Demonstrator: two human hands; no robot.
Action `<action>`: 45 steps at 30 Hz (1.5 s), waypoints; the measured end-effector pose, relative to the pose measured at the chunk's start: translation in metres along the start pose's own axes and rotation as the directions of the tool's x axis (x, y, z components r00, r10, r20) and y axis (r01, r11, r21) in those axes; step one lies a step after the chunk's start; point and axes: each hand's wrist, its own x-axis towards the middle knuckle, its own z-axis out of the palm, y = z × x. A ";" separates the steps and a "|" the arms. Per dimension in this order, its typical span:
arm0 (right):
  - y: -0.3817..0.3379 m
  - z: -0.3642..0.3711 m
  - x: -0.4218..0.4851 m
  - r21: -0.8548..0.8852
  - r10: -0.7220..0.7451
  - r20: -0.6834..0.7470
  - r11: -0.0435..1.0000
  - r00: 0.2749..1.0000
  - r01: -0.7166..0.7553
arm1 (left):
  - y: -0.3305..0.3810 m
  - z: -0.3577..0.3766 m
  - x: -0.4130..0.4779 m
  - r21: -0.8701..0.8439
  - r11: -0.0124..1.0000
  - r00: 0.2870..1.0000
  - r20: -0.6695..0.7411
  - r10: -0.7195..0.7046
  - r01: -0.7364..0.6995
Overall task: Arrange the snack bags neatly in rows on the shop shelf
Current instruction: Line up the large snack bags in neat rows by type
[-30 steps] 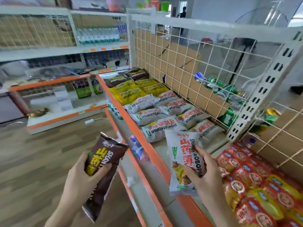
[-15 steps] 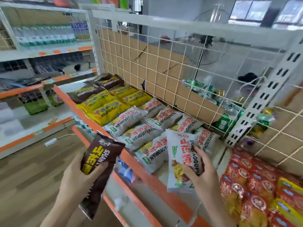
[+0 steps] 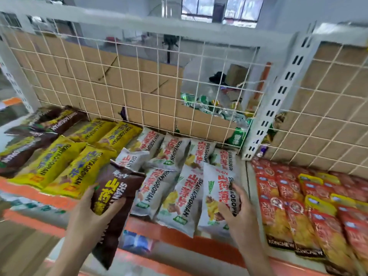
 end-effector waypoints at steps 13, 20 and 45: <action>-0.010 -0.012 -0.013 -0.507 0.020 0.029 0.862 0.999 -0.002 | -0.001 0.010 0.009 -0.077 0.995 0.991 0.111 0.075 -0.066; -0.018 -0.027 -0.001 -0.542 -0.132 0.101 0.824 0.986 0.166 | 0.013 -0.001 -0.012 -0.111 0.994 1.000 0.006 0.001 0.000; -0.151 0.170 -0.007 -0.159 -0.590 0.380 0.717 0.713 0.678 | -0.094 -0.196 -0.019 0.010 0.944 0.856 -0.424 -0.295 0.330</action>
